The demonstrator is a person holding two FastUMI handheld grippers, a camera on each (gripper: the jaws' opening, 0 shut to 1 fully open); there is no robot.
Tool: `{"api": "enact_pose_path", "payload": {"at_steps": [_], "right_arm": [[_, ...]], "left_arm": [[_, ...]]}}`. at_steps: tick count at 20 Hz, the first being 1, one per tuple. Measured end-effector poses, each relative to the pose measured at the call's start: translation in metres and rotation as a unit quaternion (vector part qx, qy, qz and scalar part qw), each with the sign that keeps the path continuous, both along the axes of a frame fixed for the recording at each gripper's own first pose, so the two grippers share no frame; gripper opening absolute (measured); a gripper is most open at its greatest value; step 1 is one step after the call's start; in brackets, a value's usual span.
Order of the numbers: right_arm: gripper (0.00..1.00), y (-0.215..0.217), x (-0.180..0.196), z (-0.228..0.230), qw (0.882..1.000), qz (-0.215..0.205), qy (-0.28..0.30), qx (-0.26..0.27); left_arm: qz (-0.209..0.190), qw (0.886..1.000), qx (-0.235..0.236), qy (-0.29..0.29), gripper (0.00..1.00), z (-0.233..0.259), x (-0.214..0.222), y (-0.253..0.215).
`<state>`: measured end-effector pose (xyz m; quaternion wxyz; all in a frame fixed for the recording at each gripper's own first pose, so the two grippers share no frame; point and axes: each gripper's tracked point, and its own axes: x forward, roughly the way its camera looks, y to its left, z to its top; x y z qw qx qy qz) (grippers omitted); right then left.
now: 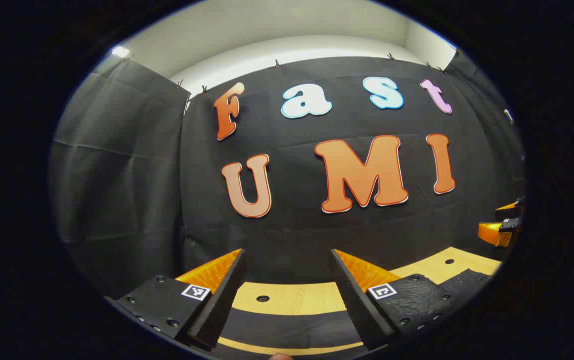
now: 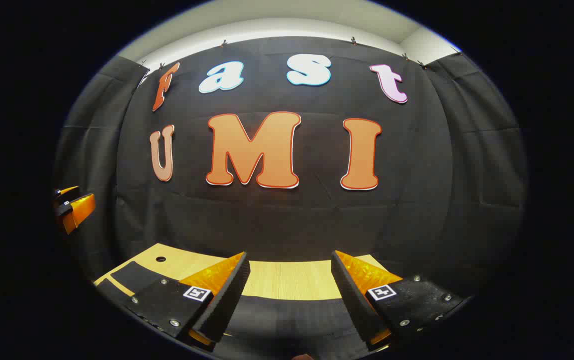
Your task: Grasp the waist and the cuffs of the jeans and fold them to make the two legs overlap; first hold the waist and fold one-third of the jeans toward the cuffs, then hold the cuffs and fold the remaining one-third in the same direction to finish folding.
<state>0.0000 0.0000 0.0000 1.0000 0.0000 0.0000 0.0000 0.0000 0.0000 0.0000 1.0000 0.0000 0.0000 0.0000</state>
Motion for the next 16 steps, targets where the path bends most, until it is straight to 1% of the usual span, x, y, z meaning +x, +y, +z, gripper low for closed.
{"api": "enact_pose_path", "payload": {"at_steps": [1, 4, 5, 9, 14, 15, 16], "right_arm": [[0.98, 0.002, 0.001, 0.001, 1.0, 0.001, -0.002, 0.0], [0.98, 0.005, 0.002, -0.002, 1.0, 0.008, 0.001, -0.001], [0.98, 0.004, 0.001, -0.003, 1.0, 0.008, 0.002, -0.001], [0.98, -0.002, -0.001, -0.006, 1.0, 0.004, 0.007, -0.002], [0.98, -0.006, -0.006, -0.008, 1.0, 0.0, 0.011, 0.0], [0.98, -0.008, -0.008, -0.008, 1.0, -0.002, 0.011, -0.001], [0.98, -0.01, -0.01, -0.009, 1.0, -0.001, 0.011, 0.0]], "left_arm": [[-0.001, 1.0, 0.0, 0.0, 0.99, 0.0, -0.001, -0.001], [0.003, 1.0, 0.004, -0.002, 0.99, 0.002, -0.002, 0.003], [0.004, 1.0, 0.003, -0.002, 1.0, 0.003, -0.003, 0.005], [0.01, 1.0, 0.007, 0.006, 1.0, -0.006, -0.004, 0.007], [0.001, 1.0, 0.014, 0.009, 1.0, -0.008, -0.013, 0.0], [-0.001, 1.0, 0.016, 0.009, 0.98, -0.008, -0.013, -0.001], [-0.004, 1.0, 0.018, 0.009, 1.0, -0.009, -0.015, -0.003]]}}
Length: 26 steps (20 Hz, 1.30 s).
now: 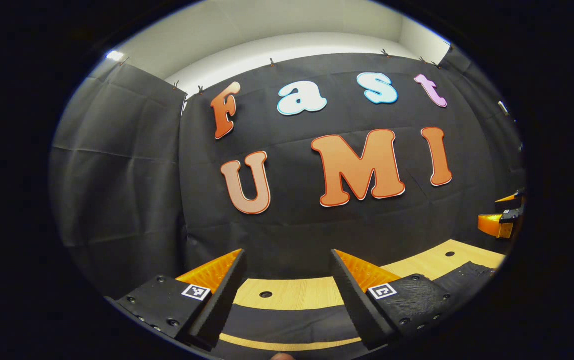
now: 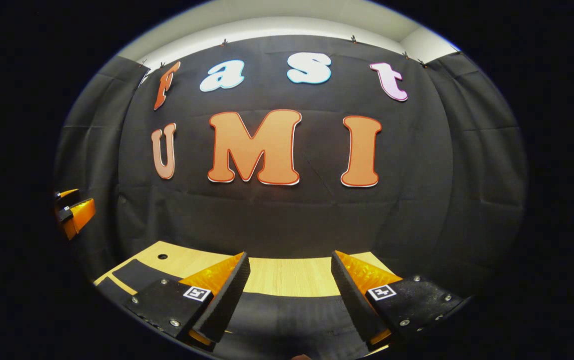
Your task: Grasp the waist and the cuffs of the jeans and fold them to make the two legs overlap; first hold the waist and fold one-third of the jeans toward the cuffs, then hold the cuffs and fold the remaining one-third in the same direction to finish folding.
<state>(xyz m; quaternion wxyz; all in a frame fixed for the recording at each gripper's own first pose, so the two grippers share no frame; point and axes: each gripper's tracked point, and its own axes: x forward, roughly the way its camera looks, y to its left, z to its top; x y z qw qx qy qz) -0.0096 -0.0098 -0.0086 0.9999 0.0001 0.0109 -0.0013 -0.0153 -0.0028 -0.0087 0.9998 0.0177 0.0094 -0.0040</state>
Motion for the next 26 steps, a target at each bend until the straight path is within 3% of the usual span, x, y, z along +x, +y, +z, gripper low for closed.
{"api": "enact_pose_path", "payload": {"at_steps": [8, 14, 19, 26], "right_arm": [[0.98, -0.051, -0.003, -0.043, 0.996, -0.05, 0.068, 0.024], [0.98, -0.103, -0.016, -0.112, 0.978, -0.095, 0.173, 0.073], [0.98, -0.139, -0.031, -0.168, 0.947, -0.136, 0.263, 0.123], [0.98, -0.177, -0.061, -0.24, 0.895, -0.189, 0.366, 0.17]], "left_arm": [[0.02, 0.997, -0.019, 0.076, 0.99, -0.044, -0.002, 0.022], [0.073, 0.977, -0.061, 0.189, 0.99, -0.113, -0.014, 0.068], [0.133, 0.941, -0.104, 0.294, 0.99, -0.181, -0.032, 0.118], [0.197, 0.878, -0.142, 0.413, 0.99, -0.256, -0.074, 0.172]]}}
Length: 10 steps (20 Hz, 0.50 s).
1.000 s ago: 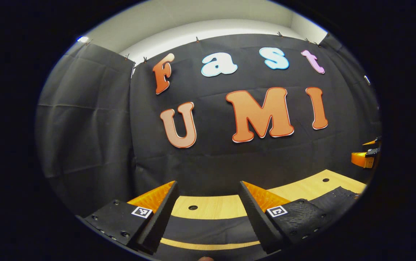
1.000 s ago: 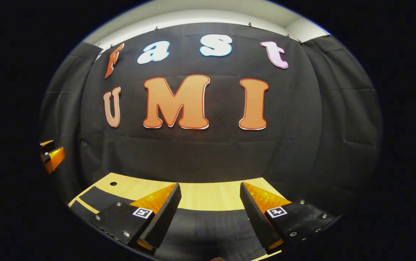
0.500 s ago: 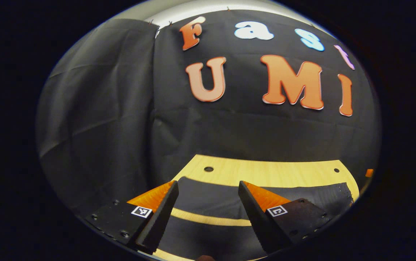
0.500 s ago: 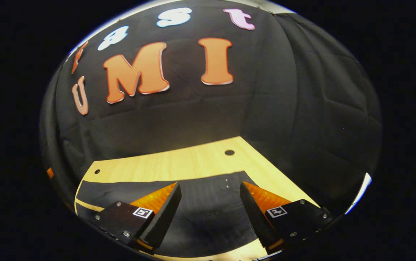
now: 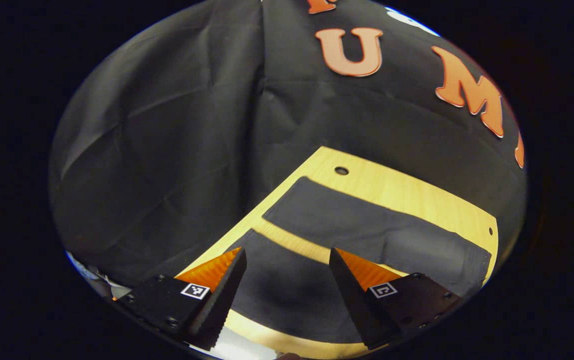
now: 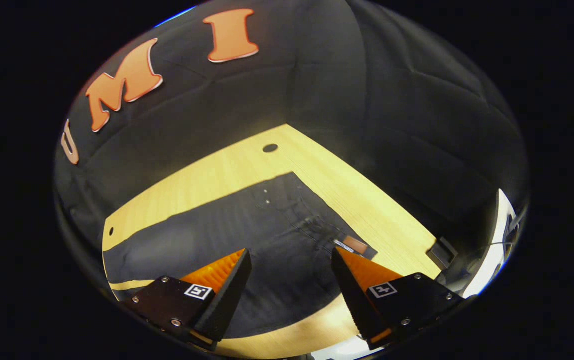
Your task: Grasp the waist and the cuffs of the jeans and fold them to make the two legs overlap; first hold the waist and fold one-third of the jeans toward the cuffs, then hold the cuffs and fold the remaining one-third in the same direction to finish folding.
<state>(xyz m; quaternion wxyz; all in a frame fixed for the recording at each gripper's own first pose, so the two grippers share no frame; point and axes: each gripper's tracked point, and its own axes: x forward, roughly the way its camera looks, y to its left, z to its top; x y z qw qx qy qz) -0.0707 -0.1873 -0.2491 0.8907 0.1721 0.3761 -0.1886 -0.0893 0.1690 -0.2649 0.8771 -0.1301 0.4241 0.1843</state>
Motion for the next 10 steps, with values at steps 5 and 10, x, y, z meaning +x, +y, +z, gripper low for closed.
{"api": "enact_pose_path", "payload": {"at_steps": [5, 10], "right_arm": [[0.96, -0.023, -0.016, -0.042, 0.993, -0.067, 0.057, 0.074], [0.95, -0.043, -0.025, -0.076, 0.984, -0.094, 0.105, 0.109]], "left_arm": [[0.047, 0.995, -0.045, 0.078, 1.0, -0.055, -0.021, 0.011], [0.092, 0.981, -0.089, 0.144, 1.0, -0.077, -0.032, 0.01]]}}
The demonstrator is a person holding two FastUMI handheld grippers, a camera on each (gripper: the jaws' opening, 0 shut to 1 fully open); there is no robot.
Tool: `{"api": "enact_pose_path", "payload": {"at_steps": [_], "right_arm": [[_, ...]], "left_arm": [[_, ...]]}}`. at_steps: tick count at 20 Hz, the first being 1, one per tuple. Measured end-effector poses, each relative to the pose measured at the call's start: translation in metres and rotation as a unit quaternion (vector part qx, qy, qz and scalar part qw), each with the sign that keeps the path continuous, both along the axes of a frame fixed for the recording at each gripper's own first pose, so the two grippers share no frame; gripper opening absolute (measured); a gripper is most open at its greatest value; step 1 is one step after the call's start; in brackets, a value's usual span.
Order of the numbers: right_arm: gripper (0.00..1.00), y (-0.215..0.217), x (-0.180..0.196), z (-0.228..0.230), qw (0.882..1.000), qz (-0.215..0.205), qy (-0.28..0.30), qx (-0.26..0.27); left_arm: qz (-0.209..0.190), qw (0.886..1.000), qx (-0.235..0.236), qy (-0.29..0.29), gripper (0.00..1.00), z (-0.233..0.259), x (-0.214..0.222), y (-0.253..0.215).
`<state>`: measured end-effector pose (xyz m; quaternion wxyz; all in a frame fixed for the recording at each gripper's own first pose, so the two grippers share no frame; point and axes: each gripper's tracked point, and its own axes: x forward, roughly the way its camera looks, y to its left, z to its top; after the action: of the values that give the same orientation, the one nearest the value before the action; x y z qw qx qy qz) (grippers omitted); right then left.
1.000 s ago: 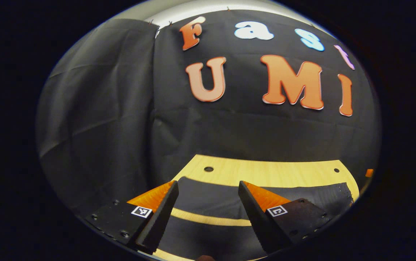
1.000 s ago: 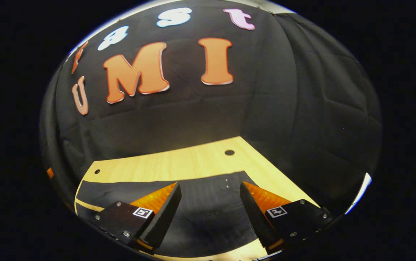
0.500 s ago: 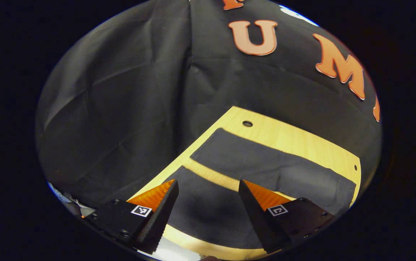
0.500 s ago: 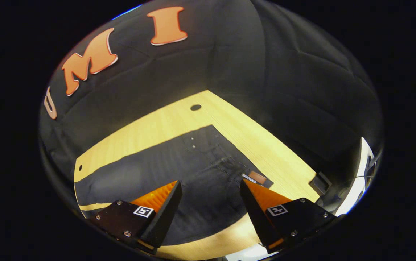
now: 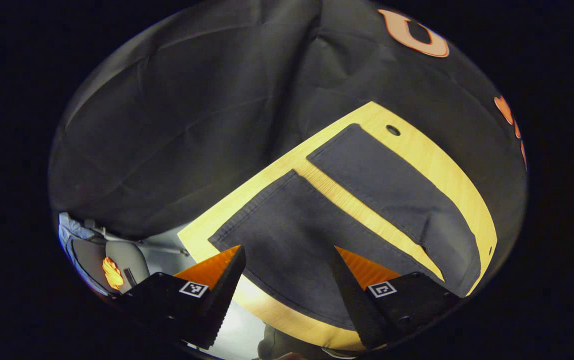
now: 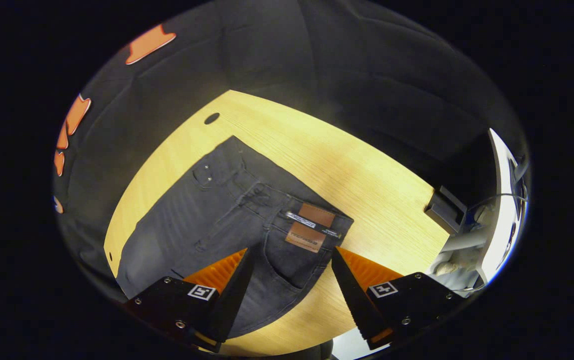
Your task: Grasp the waist and the cuffs of the jeans and fold them to make the two legs overlap; first hold the waist and fold one-third of the jeans toward the cuffs, then hold the cuffs and fold the remaining one-third in the same direction to finish folding.
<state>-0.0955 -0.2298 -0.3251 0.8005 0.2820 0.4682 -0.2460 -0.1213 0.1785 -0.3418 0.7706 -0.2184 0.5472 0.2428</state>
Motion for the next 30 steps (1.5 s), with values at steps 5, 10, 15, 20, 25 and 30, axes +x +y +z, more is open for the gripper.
{"api": "enact_pose_path", "payload": {"at_steps": [5, 10, 15, 20, 25, 30], "right_arm": [[0.96, -0.009, -0.009, -0.034, 0.998, -0.021, 0.048, 0.027], [0.94, -0.009, -0.006, -0.046, 0.996, -0.027, 0.075, 0.041], [0.87, -0.01, -0.006, -0.049, 0.993, -0.021, 0.114, 0.022], [0.78, -0.008, -0.004, -0.05, 0.99, -0.012, 0.138, 0.005], [0.42, -0.003, 0.002, -0.051, 0.992, -0.014, 0.127, 0.003], [0.24, 0.007, 0.007, -0.05, 0.996, -0.013, 0.063, 0.059]], "left_arm": [[0.046, 0.997, -0.034, 0.057, 1.0, -0.006, -0.018, 0.002], [0.099, 0.987, -0.068, 0.108, 1.0, -0.025, -0.035, 0.013], [0.125, 0.977, -0.076, 0.153, 1.0, -0.047, -0.04, 0.032], [0.156, 0.968, -0.105, 0.166, 0.99, -0.065, -0.034, 0.023], [0.128, 0.975, -0.097, 0.155, 0.88, -0.069, -0.032, 0.029], [0.107, 0.985, -0.095, 0.096, 0.09, -0.073, -0.009, 0.024]]}}
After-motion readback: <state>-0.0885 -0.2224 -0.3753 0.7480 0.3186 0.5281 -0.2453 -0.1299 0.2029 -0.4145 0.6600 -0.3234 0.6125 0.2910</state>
